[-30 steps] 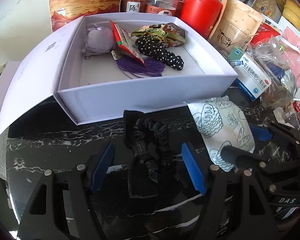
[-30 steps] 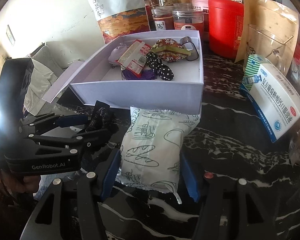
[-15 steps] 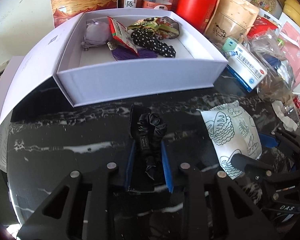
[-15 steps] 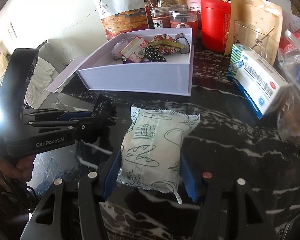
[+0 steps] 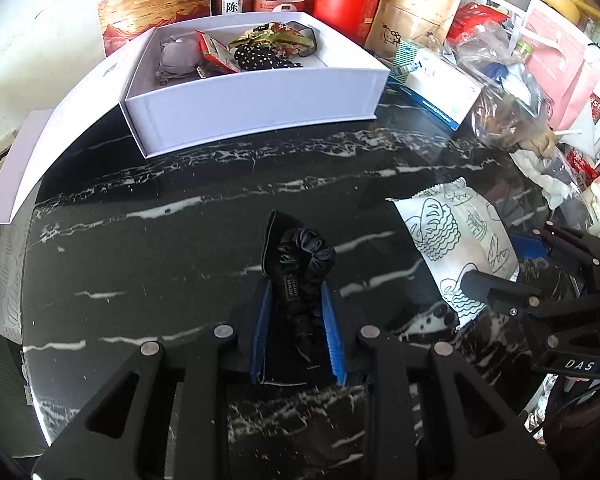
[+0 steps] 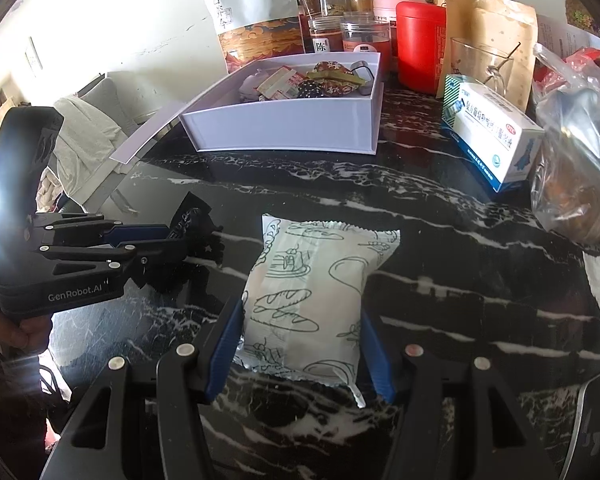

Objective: Organize objects
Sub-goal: 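Lift the black scrunchie and white packet off the table with both tools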

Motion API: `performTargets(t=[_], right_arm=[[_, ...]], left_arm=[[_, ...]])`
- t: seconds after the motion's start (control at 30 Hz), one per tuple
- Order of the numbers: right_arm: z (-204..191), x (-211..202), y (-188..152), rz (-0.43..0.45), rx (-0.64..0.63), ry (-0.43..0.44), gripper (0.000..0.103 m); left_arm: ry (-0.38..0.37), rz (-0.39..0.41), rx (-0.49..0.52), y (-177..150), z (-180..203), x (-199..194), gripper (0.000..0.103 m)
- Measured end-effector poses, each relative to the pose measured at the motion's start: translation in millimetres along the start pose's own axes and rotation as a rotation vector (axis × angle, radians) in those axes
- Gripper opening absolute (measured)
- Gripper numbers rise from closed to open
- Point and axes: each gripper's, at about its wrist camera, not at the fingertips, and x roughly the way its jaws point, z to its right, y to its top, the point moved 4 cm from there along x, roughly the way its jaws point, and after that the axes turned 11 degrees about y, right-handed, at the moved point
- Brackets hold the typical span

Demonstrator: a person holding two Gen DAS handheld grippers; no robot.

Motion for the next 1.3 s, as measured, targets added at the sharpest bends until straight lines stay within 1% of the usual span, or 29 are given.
performTargets(t=[0.1, 0.2, 0.23, 0.27, 0.37, 0.47, 0.53, 0.6, 0.67, 0.8, 0.83, 0.9, 1.0, 1.17, 1.3], right_arm=[[-1, -2, -4, 0.004, 0.002, -0.002, 0.058], [-2, -2, -5, 0.004, -0.005, -0.010, 0.061], [-2, -1, -4, 0.003, -0.008, -0.014, 0.062], [-2, 0, -4, 0.001, -0.011, -0.020, 0.064], [-1, 4, -3, -0.002, -0.001, -0.023, 0.067], [1, 9, -2, -0.005, 0.017, -0.014, 0.068], [3, 12, -2, -0.011, 0.030, -0.012, 0.069], [3, 15, -3, -0.012, 0.032, -0.017, 0.069], [2, 16, -4, -0.007, 0.022, -0.026, 0.069], [0, 17, -5, -0.001, 0.003, -0.041, 0.068], [0, 17, -5, 0.002, 0.002, -0.042, 0.065], [-2, 16, -5, 0.011, -0.003, -0.050, 0.062], [-2, 15, -5, 0.017, -0.001, -0.052, 0.059], [-4, 12, -5, 0.017, 0.004, -0.036, 0.057], [-8, 9, -4, 0.024, -0.003, -0.026, 0.057]], left_arm=[[0.002, 0.005, 0.012, -6, 4, -6, 0.024], [0.024, 0.004, 0.026, -10, 8, -6, 0.025], [0.033, -0.002, 0.029, -10, 9, -4, 0.026], [0.041, -0.009, 0.032, -10, 10, -1, 0.030], [0.061, 0.008, 0.042, -10, 12, 0, 0.032], [0.065, 0.020, 0.037, -10, 13, 0, 0.032], [0.070, 0.030, 0.040, -9, 13, 1, 0.032], [0.088, 0.049, 0.053, -9, 14, 2, 0.037], [0.092, 0.058, 0.041, -8, 14, 4, 0.039], [0.095, 0.069, 0.041, -7, 13, 5, 0.039], [0.095, 0.071, 0.043, -7, 14, 5, 0.039], [0.084, 0.077, 0.048, -7, 15, 4, 0.030], [0.081, 0.081, 0.051, -9, 17, 3, 0.025], [0.044, 0.054, 0.011, -10, 15, 0, 0.023], [0.044, 0.057, 0.000, -11, 12, -5, 0.023]])
